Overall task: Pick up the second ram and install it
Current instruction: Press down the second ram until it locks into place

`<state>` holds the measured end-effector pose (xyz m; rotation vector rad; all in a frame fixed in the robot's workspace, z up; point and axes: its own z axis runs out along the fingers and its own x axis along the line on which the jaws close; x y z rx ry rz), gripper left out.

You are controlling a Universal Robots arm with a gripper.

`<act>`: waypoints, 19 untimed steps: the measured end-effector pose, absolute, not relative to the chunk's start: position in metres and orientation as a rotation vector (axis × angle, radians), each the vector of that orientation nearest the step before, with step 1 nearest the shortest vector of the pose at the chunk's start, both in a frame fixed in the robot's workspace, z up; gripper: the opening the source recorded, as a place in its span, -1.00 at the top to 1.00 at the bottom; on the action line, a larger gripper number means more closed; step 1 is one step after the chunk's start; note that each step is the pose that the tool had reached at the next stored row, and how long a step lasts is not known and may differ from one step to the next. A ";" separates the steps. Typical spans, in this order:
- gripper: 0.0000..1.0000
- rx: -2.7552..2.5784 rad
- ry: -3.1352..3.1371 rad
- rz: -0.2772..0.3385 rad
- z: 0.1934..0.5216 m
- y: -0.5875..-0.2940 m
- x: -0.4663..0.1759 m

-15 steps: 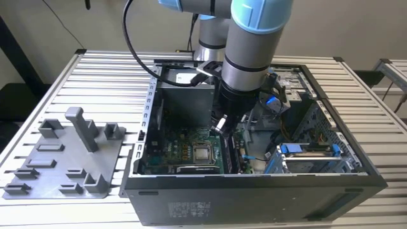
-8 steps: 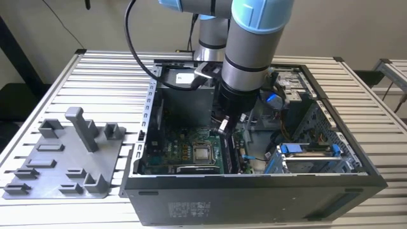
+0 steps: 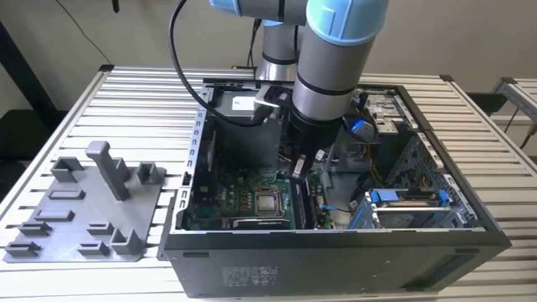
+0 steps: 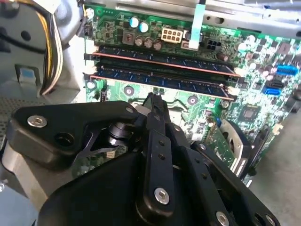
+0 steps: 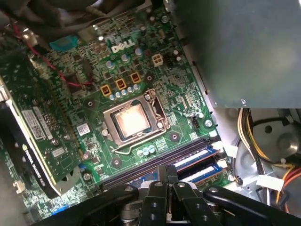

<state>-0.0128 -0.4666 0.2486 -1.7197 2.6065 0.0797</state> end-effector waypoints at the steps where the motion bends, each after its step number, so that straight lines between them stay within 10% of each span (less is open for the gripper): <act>1: 0.79 -1.744 2.589 0.080 0.249 -0.467 -0.013; 19: 0.79 -2.105 2.270 0.055 0.246 -0.467 -0.013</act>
